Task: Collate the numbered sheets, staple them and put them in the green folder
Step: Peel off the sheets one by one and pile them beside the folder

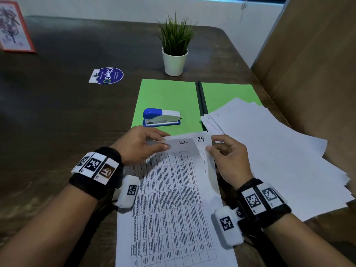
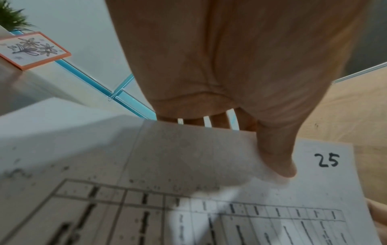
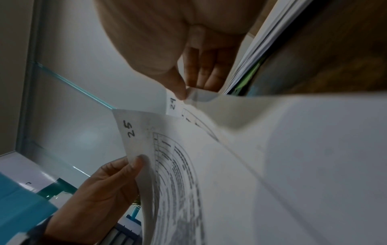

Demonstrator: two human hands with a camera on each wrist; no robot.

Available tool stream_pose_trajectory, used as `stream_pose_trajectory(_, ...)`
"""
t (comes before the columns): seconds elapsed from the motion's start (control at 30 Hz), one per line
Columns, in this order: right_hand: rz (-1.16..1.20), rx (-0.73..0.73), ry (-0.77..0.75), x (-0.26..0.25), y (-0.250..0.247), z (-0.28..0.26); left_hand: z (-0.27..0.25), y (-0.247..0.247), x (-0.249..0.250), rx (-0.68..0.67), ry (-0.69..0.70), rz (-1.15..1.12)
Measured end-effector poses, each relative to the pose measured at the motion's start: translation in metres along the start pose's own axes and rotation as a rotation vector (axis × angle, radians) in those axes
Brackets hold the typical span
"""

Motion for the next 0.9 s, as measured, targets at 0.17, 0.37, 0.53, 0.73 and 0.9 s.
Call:
stream_pose_trajectory(0.17, -0.008, -0.085, -0.055, -0.002, 0.01, 0.0, -0.002, 0.0, 0.001, 0.011, 0.002, -0.018)
stream_pose_trajectory(0.37, -0.017, -0.275, -0.085, -0.005, 0.027, 0.0, -0.006, 0.0, 0.003, 0.015, -0.005, -0.088)
stream_pose_trajectory(0.53, -0.031, -0.355, -0.008, 0.008, 0.033, -0.001, -0.004, 0.007, 0.006, -0.051, 0.021, -0.062)
stream_pose_trajectory(0.73, 0.087, -0.426, 0.1, 0.001, 0.035, -0.01, -0.001, 0.007, 0.002, -0.087, 0.001, 0.022)
stream_pose_trajectory(0.9, 0.039, -0.237, 0.084, -0.003, 0.021, -0.01, -0.004, 0.002, 0.003, -0.052, 0.014, -0.019)
Point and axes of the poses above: each hand's wrist, its own z-axis towards the middle knuckle, its own y-axis out of the palm, x = y × z, the point moved 8 cm from there along z, towards the middle knuckle, and after that the axes turned 11 degrees about -x, right-handed, at the moved point
